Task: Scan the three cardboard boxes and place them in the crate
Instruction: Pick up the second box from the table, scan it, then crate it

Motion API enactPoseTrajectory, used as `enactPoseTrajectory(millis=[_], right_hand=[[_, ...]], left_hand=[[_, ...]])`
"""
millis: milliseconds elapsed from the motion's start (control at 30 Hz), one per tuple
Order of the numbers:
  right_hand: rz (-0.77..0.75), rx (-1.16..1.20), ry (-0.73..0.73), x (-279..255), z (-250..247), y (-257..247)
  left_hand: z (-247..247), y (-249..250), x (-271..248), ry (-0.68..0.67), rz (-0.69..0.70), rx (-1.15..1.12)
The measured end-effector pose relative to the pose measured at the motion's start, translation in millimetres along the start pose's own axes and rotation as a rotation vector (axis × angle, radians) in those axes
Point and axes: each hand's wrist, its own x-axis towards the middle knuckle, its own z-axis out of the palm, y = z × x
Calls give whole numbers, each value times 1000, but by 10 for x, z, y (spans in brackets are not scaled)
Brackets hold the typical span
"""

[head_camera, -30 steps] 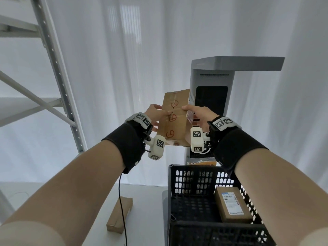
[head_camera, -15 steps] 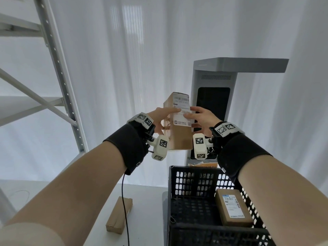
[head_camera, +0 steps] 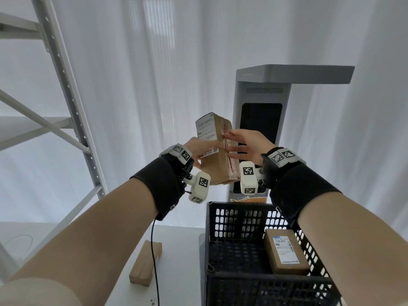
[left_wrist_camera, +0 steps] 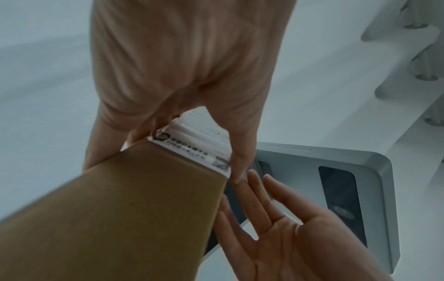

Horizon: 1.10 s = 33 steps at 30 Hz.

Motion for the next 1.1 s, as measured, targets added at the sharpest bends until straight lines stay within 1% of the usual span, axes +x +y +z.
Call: enactPoseTrajectory(millis=[100, 167, 333, 433, 567, 800, 933, 1100], right_hand=[[26, 137, 57, 5, -51, 38], [47, 189, 81, 0, -77, 73], [74, 172, 84, -5, -109, 124], [70, 166, 95, -18, -102, 119], [66, 153, 127, -34, -104, 120], [94, 105, 128, -114, -58, 116], [100, 114, 126, -141, -70, 142], [105, 132, 134, -165, -106, 197]], left_hand=[[24, 7, 5, 5, -29, -91], [6, 0, 30, 10, -50, -128], [-87, -56, 119, 12, -44, -63], [-153, -99, 127, 3, -84, -89], [-170, -146, 80, 4, -66, -61], [-73, -184, 45, -25, -38, -341], [-61, -172, 42, -50, 2, -355], [-74, -164, 38, -83, -41, -338]])
